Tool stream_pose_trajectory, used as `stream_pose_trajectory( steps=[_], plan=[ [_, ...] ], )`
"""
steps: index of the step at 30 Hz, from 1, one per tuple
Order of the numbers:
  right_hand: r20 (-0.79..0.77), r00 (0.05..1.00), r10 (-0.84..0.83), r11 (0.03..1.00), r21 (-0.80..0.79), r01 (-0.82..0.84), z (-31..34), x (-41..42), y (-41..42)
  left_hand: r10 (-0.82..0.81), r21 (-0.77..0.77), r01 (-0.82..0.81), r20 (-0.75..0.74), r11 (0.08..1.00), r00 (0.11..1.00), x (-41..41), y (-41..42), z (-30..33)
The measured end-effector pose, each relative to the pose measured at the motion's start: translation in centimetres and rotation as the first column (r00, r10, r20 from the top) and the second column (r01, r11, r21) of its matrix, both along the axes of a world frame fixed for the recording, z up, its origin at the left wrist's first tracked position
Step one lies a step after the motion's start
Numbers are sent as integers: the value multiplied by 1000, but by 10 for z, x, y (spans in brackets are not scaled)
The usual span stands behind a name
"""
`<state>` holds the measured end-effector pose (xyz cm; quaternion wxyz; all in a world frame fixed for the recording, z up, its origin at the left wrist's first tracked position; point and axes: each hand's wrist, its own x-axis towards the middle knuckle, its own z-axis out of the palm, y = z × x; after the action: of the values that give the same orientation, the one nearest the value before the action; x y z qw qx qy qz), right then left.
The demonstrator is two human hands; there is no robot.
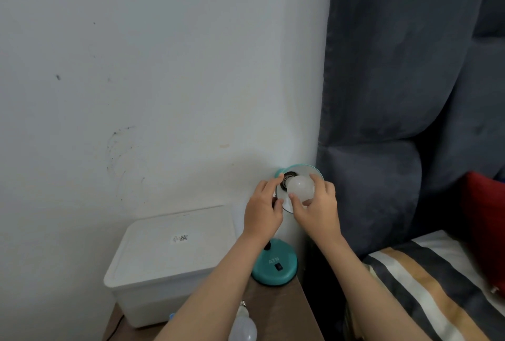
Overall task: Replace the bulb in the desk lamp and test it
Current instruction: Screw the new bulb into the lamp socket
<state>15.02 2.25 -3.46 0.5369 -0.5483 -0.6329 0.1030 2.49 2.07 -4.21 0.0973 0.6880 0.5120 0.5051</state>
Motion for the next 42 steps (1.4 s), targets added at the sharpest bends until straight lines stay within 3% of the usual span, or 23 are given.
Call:
stream_pose_trajectory(
  steps=[6,11,15,21,26,30,35,42],
  plan=[
    [-23,994,-110,989,-100,107,1,3,6,2,-3,-2,6,1000,1000,1,0,0],
    [41,999,16,1000,12,-16,-1,3,1,4,1,-4,2,1000,1000,-1,1,-1],
    [-16,995,-96,991,-99,94,0,7,6,7,1,-7,-4,1000,1000,1,1,-1],
    [63,998,0,1000,5,-1,-3,0,0,10,1,-10,-7,1000,1000,0,2,-1],
    [15,996,-86,989,-121,87,0,2,6,2,13,-2,-3,1000,1000,1,1,-3],
    [83,996,-21,998,-52,26,-1,1,3,2,10,-2,1,1000,1000,0,2,-3],
    [74,994,-85,986,-138,95,4,5,5,5,4,-5,8,1000,1000,1,2,-2],
    [188,981,-46,989,-132,71,7,8,-1,0,-1,0,21,1000,1000,2,3,-1]
  ],
)
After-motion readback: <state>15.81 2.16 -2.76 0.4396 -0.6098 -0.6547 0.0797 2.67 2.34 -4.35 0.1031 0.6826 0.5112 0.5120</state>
